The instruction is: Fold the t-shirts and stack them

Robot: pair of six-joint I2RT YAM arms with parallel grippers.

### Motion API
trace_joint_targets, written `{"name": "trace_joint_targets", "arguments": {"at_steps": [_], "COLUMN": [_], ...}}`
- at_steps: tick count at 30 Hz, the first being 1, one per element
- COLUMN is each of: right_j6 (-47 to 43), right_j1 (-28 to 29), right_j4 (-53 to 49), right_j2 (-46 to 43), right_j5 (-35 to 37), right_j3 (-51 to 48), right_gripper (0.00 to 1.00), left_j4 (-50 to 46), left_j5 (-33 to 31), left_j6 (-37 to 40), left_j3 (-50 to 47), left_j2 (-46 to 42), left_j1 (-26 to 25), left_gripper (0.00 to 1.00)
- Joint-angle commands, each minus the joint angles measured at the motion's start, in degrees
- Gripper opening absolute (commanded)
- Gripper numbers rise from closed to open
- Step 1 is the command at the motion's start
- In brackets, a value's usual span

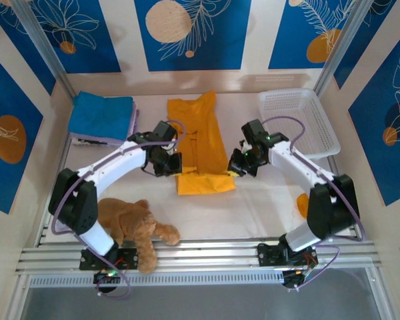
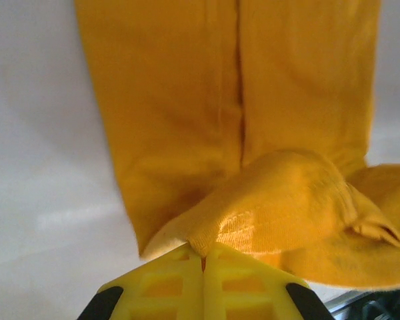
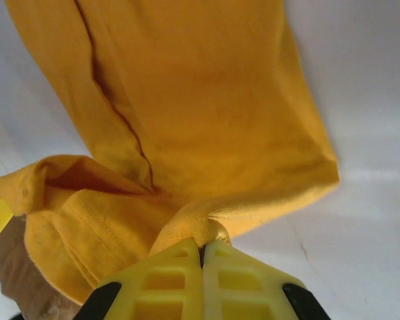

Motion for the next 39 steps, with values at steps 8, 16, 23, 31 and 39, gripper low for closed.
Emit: {"name": "trace_joint_targets", "arguments": {"at_steps": [8,16,23,31,39], "right_j6": [-6.4,-7.9,-9.4,-11.1,-12.4], "right_j1": [-4.3,-7.1,-8.5,-9.9,-11.4], "right_j4": [-3.0,-6.0,-9.2,-14.7,-16.4], "right_j2": [20.8,34.0,42.3,50.7,47.7], "right_j5": [-1.9,-4.5,-7.0,-12.1,-12.6], "right_j3": [23.9,40.0,51.4,62.9,63.8], "right_gripper": [0.0,0.0,0.0,0.05,0.35], "left_j4": [-5.6,-7.9,-10.6,-10.3,-8.8], "left_j5": [6.4,8.9,9.1,9.6,6.4], "left_j6": [9.0,10.8,11.5,11.2,9.0], "left_j3": [15.8,28.1,35.9,39.5,41.7], "left_j2": [14.5,24.4,30.6,33.9,32.5], "left_j1": [9.3,13.7,15.6,17.5,18.9], "left_gripper": [0.0,0.0,0.0,0.0,0.38]}}
